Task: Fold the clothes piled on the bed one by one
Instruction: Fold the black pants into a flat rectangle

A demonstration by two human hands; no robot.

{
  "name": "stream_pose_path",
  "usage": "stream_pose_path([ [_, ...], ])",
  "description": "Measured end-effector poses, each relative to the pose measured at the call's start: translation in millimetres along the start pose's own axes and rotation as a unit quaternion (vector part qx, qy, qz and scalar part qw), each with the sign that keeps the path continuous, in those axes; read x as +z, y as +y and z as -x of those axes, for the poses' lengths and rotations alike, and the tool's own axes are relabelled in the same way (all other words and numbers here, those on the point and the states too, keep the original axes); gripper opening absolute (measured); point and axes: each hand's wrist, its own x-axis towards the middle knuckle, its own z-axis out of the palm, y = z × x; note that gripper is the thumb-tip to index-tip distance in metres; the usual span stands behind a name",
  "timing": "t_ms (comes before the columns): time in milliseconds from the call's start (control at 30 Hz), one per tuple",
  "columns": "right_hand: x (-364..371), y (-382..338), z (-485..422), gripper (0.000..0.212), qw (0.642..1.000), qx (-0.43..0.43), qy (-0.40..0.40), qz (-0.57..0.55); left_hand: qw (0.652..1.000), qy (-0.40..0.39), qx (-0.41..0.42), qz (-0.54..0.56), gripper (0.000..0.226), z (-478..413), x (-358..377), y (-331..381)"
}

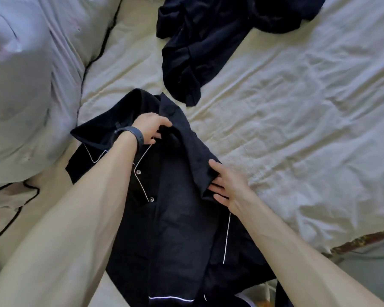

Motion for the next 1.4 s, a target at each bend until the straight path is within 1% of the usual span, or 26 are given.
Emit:
stream_pose_path([
  [67, -1, -4, -2, 0.019, 0.999, -0.002, 0.006, -0.035, 1.0, -0.023, -0.001, 0.021, 0.03, -5, 1, 5],
  [100, -1, -5, -3, 0.012, 0.998, -0.007, 0.009, -0.062, 1.0, -0.022, 0.009, 0.021, 0.029, -7, 2, 8],
  [133, -1, -6, -4, 0.009, 0.995, -0.011, 0.008, -0.095, 1.0, -0.014, 0.019, 0.02, 0.024, -10, 4, 12],
  [200, -4, -4, -5, 0.015, 0.986, -0.025, -0.002, -0.162, 0.999, 0.007, 0.028, 0.04, 0.015, -15, 7, 19],
  [300, -8, 0, -6, 0.025, 0.972, -0.035, -0.003, -0.231, 0.991, 0.022, 0.008, 0.129, 0.009, -23, 13, 26],
  [367, -10, 0, -8, 0.025, 0.963, -0.035, -0.006, -0.267, 0.986, 0.011, 0.014, 0.167, 0.016, -26, 15, 28],
  [467, -11, 0, -11, 0.022, 0.961, -0.045, -0.01, -0.272, 0.984, 0.009, 0.042, 0.173, 0.03, -31, 17, 30],
  [533, -11, 2, -14, 0.02, 0.968, -0.059, 0.002, -0.245, 0.983, 0.026, 0.06, 0.169, 0.034, -34, 20, 30],
  [600, -12, 6, -13, 0.02, 0.976, -0.096, 0.016, -0.195, 0.983, 0.052, 0.083, 0.158, 0.033, -33, 23, 27],
  [667, -12, 13, -9, 0.032, 0.983, -0.151, 0.032, -0.099, 0.98, 0.118, 0.126, 0.1, 0.038, -21, 24, 17],
  [733, -10, 23, -2, 0.046, 0.981, -0.188, 0.051, -0.005, 0.956, 0.221, 0.184, 0.062, 0.038, 5, 28, -7],
  [767, -9, 27, 2, 0.051, 0.977, -0.198, 0.07, 0.035, 0.942, 0.252, 0.212, 0.073, 0.036, 22, 34, -26],
  [833, -5, 36, 11, 0.053, 0.964, -0.217, 0.115, 0.1, 0.919, 0.29, 0.246, 0.103, 0.032, 59, 50, -76],
  [867, -3, 41, 16, 0.052, 0.956, -0.232, 0.136, 0.119, 0.914, 0.309, 0.24, 0.107, 0.032, 78, 60, -105],
  [900, -1, 49, 22, 0.05, 0.945, -0.253, 0.156, 0.134, 0.914, 0.327, 0.215, 0.109, 0.032, 98, 70, -137],
  [967, 2, 72, 37, 0.047, 0.917, -0.303, 0.198, 0.171, 0.919, 0.355, 0.128, 0.112, 0.033, 136, 90, -202],
  [1000, 2, 90, 45, 0.044, 0.904, -0.319, 0.214, 0.187, 0.925, 0.356, 0.083, 0.105, 0.035, 152, 100, -233],
  [1067, 0, 134, 58, 0.036, 0.897, -0.315, 0.218, 0.222, 0.942, 0.328, 0.013, 0.07, 0.039, 178, 114, -289],
  [1133, -1, 181, 64, 0.033, 0.905, -0.252, 0.196, 0.283, 0.967, 0.253, -0.026, 0.024, 0.046, 195, 122, -332],
  [1167, -3, 202, 65, 0.038, 0.903, -0.204, 0.176, 0.336, 0.977, 0.209, -0.031, 0.0, 0.05, 201, 125, -349],
  [1200, -4, 223, 64, 0.047, 0.892, -0.15, 0.15, 0.399, 0.985, 0.172, -0.025, -0.012, 0.052, 205, 126, -364],
  [1267, -6, 257, 59, 0.066, 0.852, -0.04, 0.111, 0.51, 0.991, 0.131, -0.009, -0.023, 0.046, 208, 123, -384],
  [1300, -6, 271, 56, 0.072, 0.829, -0.004, 0.109, 0.548, 0.994, 0.11, -0.006, -0.026, 0.042, 206, 118, -390],
  [1333, -6, 284, 52, 0.073, 0.821, 0.013, 0.107, 0.56, 0.997, 0.079, -0.007, -0.023, 0.039, 203, 113, -395],
  [1367, -6, 295, 48, 0.068, 0.836, 0.013, 0.103, 0.539, 0.999, 0.04, -0.007, -0.016, 0.037, 200, 109, -400],
  [1400, -4, 305, 43, 0.059, 0.87, 0.003, 0.095, 0.483, 1.0, 0.007, 0.001, -0.015, 0.033, 197, 104, -404],
])
